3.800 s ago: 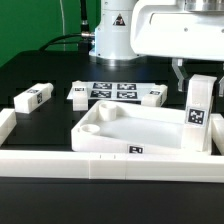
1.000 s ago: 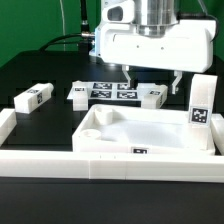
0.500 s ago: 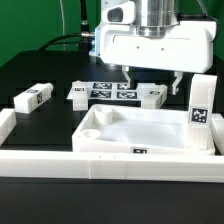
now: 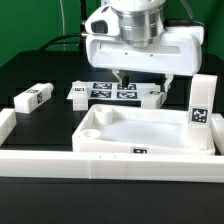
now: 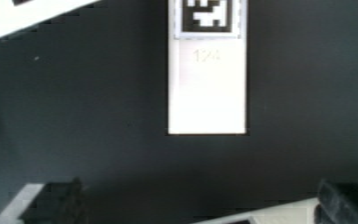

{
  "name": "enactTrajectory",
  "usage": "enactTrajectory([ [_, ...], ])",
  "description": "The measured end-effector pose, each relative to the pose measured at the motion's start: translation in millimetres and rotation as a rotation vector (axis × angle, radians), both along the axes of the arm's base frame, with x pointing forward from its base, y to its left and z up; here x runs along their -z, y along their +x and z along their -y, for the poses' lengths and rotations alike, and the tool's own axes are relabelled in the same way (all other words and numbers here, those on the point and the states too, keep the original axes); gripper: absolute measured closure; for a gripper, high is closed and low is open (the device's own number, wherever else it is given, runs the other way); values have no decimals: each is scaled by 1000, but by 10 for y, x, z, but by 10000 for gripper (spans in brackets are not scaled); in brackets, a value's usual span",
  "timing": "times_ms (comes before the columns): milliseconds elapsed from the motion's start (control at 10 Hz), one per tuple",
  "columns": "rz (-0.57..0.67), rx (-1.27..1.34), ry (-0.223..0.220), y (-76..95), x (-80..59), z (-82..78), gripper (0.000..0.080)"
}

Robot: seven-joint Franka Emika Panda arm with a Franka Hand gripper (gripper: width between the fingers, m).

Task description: Assemble desk

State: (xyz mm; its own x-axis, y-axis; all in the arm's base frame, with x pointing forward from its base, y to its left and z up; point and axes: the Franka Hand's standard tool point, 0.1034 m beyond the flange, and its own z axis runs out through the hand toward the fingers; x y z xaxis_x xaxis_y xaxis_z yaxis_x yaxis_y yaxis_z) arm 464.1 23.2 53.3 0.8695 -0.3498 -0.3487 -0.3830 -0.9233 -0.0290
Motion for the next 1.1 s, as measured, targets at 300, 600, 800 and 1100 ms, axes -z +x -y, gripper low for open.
enactTrajectory([
  [300, -173, 37, 49, -84, 57, 0, 150],
  [600, -222, 31, 43, -77, 37, -27, 150],
  [800, -188, 104, 72, -59, 110, -124, 150],
  [1100, -153, 197, 107, -96, 221, -256, 150],
])
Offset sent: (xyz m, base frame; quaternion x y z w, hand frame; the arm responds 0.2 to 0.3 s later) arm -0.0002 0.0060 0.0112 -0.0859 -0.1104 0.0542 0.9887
